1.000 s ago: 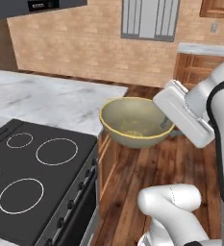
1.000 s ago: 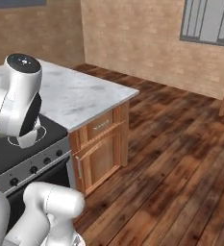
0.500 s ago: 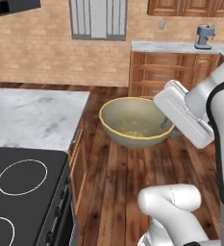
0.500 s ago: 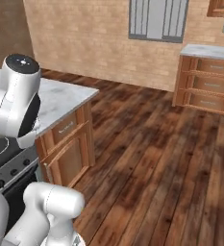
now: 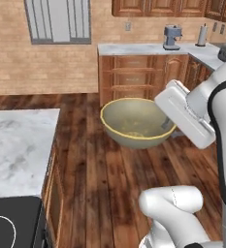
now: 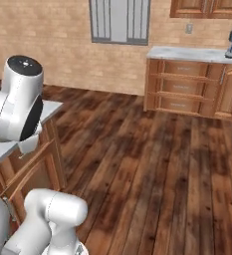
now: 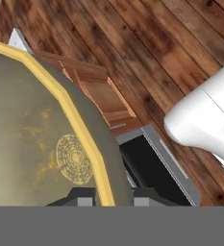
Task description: Pick the bowl and colander and place them in the sink. Then turn on the water.
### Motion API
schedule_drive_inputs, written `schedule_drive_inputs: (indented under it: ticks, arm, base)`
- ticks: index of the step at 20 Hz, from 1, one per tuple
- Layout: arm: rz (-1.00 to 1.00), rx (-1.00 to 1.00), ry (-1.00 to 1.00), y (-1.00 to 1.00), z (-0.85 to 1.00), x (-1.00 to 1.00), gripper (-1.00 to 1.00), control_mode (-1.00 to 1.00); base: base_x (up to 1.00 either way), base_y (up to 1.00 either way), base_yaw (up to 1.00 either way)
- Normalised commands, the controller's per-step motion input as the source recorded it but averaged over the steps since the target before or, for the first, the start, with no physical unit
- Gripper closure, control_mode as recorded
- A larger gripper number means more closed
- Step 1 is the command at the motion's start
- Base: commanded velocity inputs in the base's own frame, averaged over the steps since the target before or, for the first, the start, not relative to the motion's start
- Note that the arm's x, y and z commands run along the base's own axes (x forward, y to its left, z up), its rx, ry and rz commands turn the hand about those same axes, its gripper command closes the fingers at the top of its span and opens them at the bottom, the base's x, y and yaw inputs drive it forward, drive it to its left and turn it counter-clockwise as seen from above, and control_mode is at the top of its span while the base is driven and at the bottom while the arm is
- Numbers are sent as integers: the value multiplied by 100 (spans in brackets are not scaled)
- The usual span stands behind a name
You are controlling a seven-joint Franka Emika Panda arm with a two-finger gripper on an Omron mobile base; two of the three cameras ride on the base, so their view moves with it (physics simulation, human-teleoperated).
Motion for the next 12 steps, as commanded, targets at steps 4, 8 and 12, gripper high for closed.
schedule_drive_inputs:
  ticks: [4,8,12]
  arm:
    - [0,0,0,0,0,0,100,100]
    - [0,0,0,0,0,0,100,100]
    - [0,0,0,0,0,0,100,100]
  base:
    - [59,48,-23]
    - [60,39,-26]
    - [51,18,-35]
